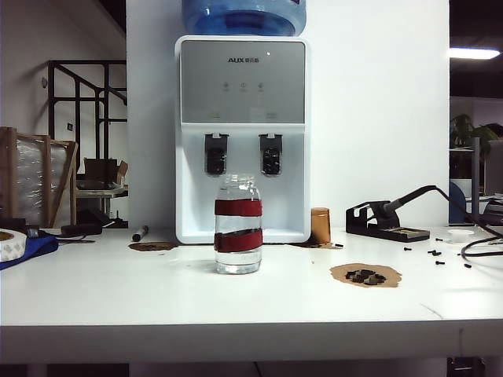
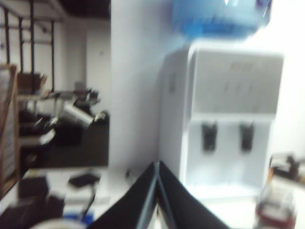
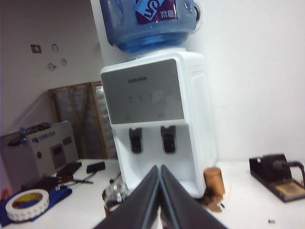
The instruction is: Pick up the water bottle with two loops of red belts, then reach the front water dispenser and gently press the gray-black baffle horizontally to get a little water.
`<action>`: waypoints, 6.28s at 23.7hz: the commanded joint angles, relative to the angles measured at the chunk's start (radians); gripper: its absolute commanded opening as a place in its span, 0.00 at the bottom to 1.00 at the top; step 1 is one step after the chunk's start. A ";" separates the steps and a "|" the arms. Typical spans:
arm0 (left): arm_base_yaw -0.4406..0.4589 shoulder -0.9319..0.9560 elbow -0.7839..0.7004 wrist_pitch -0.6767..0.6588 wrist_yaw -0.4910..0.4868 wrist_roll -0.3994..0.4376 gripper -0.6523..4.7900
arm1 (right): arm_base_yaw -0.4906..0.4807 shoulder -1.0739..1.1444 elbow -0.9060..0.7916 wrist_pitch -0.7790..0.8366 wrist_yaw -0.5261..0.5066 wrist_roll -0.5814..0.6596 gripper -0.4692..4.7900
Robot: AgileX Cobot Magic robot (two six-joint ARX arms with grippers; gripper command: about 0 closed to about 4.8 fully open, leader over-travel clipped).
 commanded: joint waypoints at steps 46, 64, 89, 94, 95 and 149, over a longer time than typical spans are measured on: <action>-0.285 2.042 0.552 1.099 0.542 0.175 1.00 | -0.003 0.938 0.530 -0.190 -0.200 -0.249 0.57; -0.365 2.134 0.740 0.973 0.391 0.171 1.00 | -0.003 1.010 0.530 -0.108 -0.204 -0.296 0.57; -0.446 2.238 0.953 0.842 0.275 0.172 1.00 | -0.002 1.065 0.529 -0.058 -0.320 -0.295 0.57; -0.438 2.298 0.994 0.850 0.261 0.177 1.00 | -0.002 1.065 0.530 -0.054 -0.321 -0.295 0.57; -0.438 2.298 0.993 0.851 0.261 0.177 1.00 | -0.002 1.065 0.530 -0.054 -0.321 -0.295 0.57; -0.346 2.299 1.417 0.506 -0.056 0.119 0.11 | -0.002 1.065 0.530 0.024 -0.391 -0.284 0.57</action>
